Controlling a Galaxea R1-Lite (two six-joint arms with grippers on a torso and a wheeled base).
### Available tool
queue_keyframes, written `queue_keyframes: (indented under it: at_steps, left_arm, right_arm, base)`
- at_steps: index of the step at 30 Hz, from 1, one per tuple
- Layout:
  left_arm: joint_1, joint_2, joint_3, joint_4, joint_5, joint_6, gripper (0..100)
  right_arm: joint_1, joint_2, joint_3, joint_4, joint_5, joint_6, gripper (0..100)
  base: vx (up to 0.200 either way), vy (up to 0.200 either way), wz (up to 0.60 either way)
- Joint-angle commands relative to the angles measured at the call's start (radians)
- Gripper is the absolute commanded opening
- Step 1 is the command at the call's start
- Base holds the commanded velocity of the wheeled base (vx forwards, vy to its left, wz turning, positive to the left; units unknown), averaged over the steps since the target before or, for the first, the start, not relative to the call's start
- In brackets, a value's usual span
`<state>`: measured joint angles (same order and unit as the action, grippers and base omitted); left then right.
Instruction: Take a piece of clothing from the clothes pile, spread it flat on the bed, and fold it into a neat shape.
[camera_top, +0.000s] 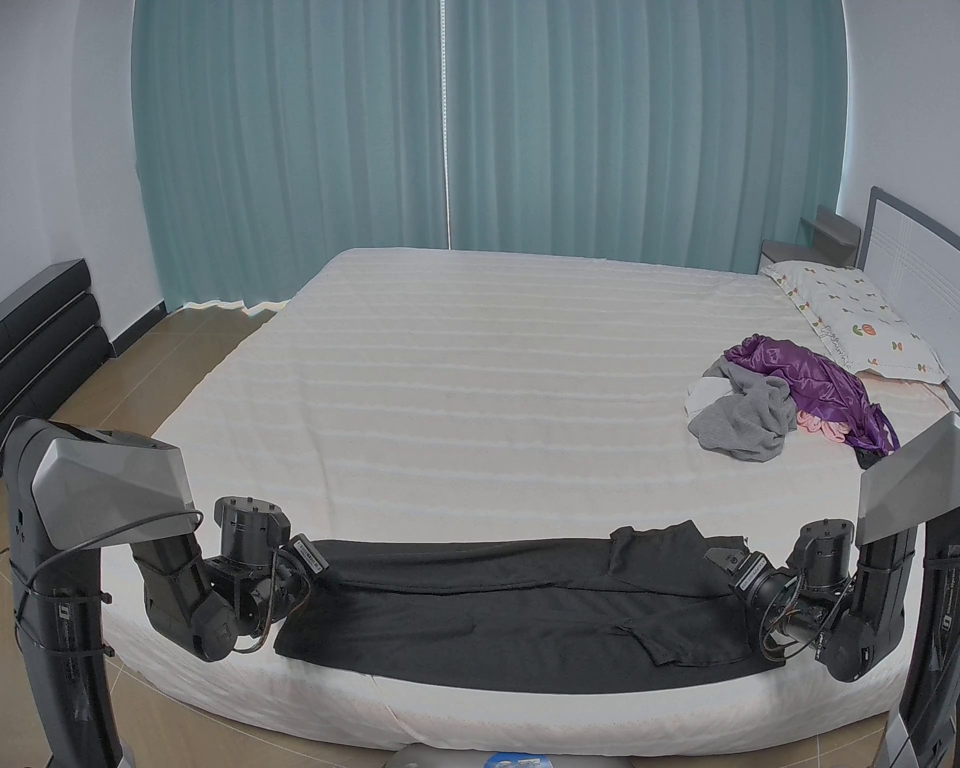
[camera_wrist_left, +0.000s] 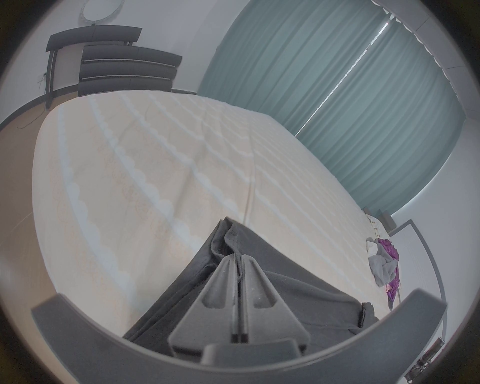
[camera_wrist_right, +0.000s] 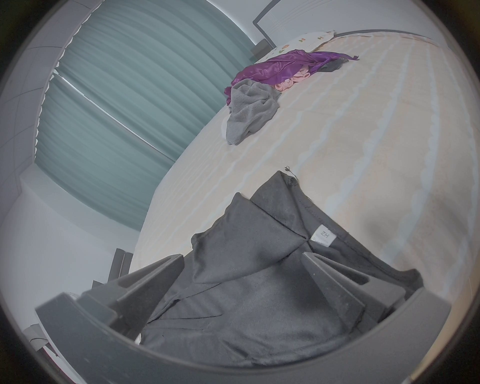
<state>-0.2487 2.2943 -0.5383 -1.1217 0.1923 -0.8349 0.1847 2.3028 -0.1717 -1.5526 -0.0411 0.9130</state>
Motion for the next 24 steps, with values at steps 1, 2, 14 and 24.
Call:
queue_keyframes:
  at_steps: [1, 2, 14, 24]
  left_arm:
    - [0.009, -0.033, -0.006, -0.007, -0.001, 0.000, 0]
    - [0.009, -0.033, -0.009, -0.009, -0.001, 0.000, 0]
    - [0.014, -0.022, -0.028, -0.012, -0.001, -0.001, 0]
    - [0.020, -0.029, -0.022, -0.012, -0.001, -0.001, 0]
  right_arm:
    - [0.012, 0.035, -0.051, 0.026, 0.001, 0.000, 100]
    - [0.012, 0.053, -0.088, 0.071, 0.001, 0.000, 100]
    - [0.004, 0.089, -0.305, 0.336, -0.006, 0.000, 100]
    - [0.004, 0.060, -0.345, 0.411, -0.016, 0.001, 0]
  base:
    - [0.000, 0.000, 0.00]
    - [0.000, 0.000, 0.00]
    - [0.000, 0.000, 0.00]
    - [0.000, 0.000, 0.00]
